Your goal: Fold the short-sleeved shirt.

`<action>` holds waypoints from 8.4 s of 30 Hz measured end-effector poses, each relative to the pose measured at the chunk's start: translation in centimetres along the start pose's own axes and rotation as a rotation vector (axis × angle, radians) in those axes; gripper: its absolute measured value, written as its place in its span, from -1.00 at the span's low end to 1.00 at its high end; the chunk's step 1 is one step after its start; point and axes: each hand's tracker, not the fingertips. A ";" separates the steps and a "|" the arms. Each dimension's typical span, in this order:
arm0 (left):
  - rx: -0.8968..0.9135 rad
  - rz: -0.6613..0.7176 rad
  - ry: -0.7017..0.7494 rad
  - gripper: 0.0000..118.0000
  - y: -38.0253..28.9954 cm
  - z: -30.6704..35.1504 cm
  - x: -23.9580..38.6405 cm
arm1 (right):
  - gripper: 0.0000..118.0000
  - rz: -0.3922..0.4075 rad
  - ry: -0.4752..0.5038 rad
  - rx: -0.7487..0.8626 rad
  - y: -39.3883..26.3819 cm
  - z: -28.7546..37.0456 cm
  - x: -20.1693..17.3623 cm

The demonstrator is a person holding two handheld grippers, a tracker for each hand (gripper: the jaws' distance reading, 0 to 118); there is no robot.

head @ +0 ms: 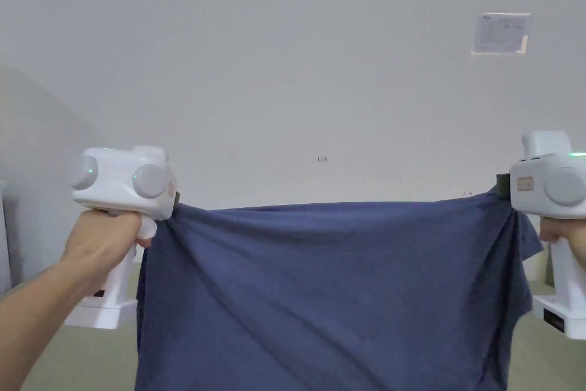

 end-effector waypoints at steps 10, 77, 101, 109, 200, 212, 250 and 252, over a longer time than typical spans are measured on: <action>0.040 -0.025 0.076 -0.93 5.8 -4.1 1.5 | -1.00 0.023 -0.029 0.036 6.5 -9.5 -1.3; -0.405 -0.006 -0.126 -0.93 -41.6 -1.6 -4.1 | -1.00 -0.030 0.186 -0.566 -40.9 8.7 -0.8; -0.387 0.025 -0.147 0.99 -40.3 -0.5 -4.4 | 0.91 -0.032 0.169 -0.582 -40.6 8.4 -0.9; -0.364 0.063 -0.163 -1.00 -38.2 0.1 -5.1 | -1.00 -0.124 0.178 -0.545 -38.3 7.9 -1.6; -0.583 0.133 -0.108 0.87 -37.8 -12.9 -2.5 | -1.00 -0.065 0.152 -0.637 -38.2 -6.5 -2.6; -0.583 0.113 -0.093 -0.89 -38.3 -14.7 -1.0 | 0.87 -0.055 0.204 -0.690 -40.1 -7.2 -3.2; -0.561 0.062 -0.153 -0.90 -39.6 -6.7 -4.1 | -0.85 -0.118 0.180 -0.733 -42.6 2.6 -0.4; -0.544 0.082 -0.179 -0.68 -39.8 -7.1 -4.5 | -0.51 -0.121 0.186 -0.716 -42.4 2.7 -0.5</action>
